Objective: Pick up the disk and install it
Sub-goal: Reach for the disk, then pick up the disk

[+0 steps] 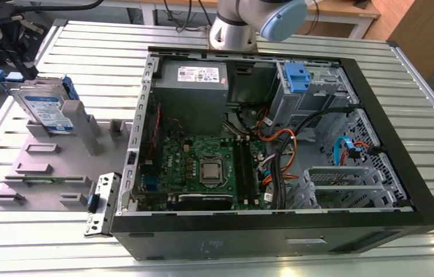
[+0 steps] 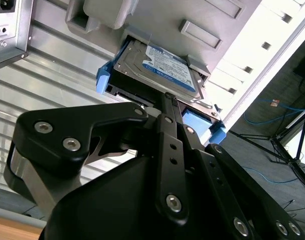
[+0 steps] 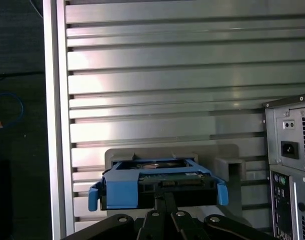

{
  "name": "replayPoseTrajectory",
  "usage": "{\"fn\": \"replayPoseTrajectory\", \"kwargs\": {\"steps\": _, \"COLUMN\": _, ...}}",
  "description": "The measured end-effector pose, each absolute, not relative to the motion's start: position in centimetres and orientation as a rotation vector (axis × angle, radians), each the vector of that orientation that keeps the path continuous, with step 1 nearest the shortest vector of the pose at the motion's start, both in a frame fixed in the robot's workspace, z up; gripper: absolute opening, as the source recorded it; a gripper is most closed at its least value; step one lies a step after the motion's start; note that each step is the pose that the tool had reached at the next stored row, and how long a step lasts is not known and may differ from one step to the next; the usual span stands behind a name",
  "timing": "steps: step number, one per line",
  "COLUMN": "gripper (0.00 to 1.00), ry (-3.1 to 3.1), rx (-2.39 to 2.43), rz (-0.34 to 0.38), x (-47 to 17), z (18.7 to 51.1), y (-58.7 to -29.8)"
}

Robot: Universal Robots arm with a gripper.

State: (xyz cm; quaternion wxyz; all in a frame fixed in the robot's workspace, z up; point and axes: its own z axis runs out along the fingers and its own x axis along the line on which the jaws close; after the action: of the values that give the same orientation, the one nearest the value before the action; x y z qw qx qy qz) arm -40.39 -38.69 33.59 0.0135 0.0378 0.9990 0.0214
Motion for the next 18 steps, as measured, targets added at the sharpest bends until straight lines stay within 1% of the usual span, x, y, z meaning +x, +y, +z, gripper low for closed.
{"fn": "replayPoseTrajectory", "kwargs": {"steps": 18, "gripper": 0.11, "ry": 3.112, "rx": 0.118, "rz": 0.066, "x": -40.88, "z": 33.4, "y": -38.54}}
